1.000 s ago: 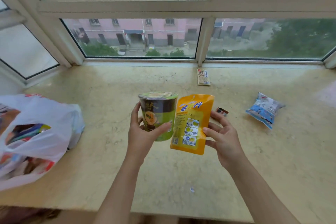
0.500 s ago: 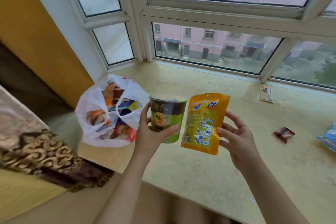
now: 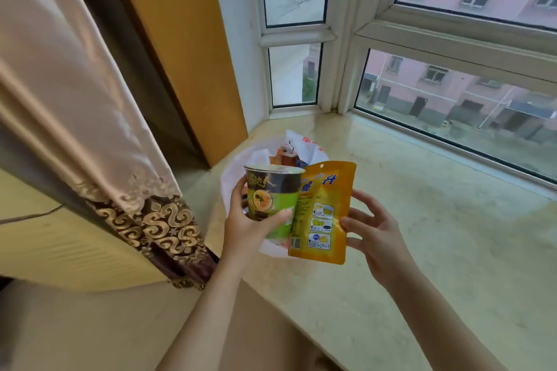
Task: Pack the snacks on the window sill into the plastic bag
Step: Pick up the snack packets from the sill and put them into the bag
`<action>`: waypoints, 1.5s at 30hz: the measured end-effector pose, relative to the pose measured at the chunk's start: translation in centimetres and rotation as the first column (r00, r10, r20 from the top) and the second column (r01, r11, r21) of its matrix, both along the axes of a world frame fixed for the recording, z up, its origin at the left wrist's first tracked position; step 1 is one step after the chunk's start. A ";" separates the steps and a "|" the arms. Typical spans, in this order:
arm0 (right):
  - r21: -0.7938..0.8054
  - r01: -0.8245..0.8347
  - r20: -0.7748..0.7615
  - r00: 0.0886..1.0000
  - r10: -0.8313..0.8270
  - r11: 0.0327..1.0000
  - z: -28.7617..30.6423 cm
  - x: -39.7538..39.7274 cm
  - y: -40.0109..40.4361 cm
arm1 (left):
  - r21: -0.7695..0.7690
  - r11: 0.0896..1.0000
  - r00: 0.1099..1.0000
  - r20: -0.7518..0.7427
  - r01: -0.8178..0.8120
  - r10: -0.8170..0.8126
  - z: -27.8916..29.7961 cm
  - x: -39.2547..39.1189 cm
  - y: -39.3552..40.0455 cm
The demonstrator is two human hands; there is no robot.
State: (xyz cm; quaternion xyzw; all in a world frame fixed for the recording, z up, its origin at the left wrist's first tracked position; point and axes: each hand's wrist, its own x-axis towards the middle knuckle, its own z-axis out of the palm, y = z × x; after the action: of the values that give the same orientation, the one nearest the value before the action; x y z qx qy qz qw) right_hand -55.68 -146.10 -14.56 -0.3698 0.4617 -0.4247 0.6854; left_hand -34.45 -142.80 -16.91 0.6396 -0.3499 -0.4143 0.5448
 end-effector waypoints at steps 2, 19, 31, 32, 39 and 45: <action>0.004 -0.010 -0.021 1.000 0.010 1.000 -0.4 1.7 -1.4 | 0.001 1.000 1.000 0.026 0.015 -0.015 -0.1 1.3 -1.2; -0.103 0.282 -0.445 0.845 -0.298 0.954 -5.6 12.5 -8.9 | 0.122 0.902 0.910 -0.032 0.413 -0.413 -5.2 9.7 -12.4; -0.413 -0.108 -0.906 0.153 -0.395 0.904 -10.7 13.1 -10.0 | 0.186 0.891 0.902 0.046 0.415 -0.430 -7.4 8.3 -13.7; -0.350 -0.128 -0.930 0.168 -0.328 0.928 -11.2 13.0 -9.8 | 0.184 0.892 0.903 0.052 0.412 -0.427 -7.5 8.3 -13.7; -0.171 -0.194 -0.964 0.237 -0.123 0.966 -12.8 11.5 -9.1 | 0.113 0.923 0.919 0.110 0.368 -0.380 -7.8 8.0 -13.2; -0.469 -0.291 -0.868 -0.021 -0.496 0.834 -12.4 9.3 -8.3 | 0.093 0.922 0.908 0.161 0.377 -0.387 -7.5 6.1 -13.9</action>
State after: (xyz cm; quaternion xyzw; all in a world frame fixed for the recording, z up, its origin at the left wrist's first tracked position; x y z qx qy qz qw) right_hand -46.38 -154.41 -26.96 -0.6923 0.6949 -0.1927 -0.0238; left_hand -28.35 -156.73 -24.43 0.6088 -0.5026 -0.4647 0.4009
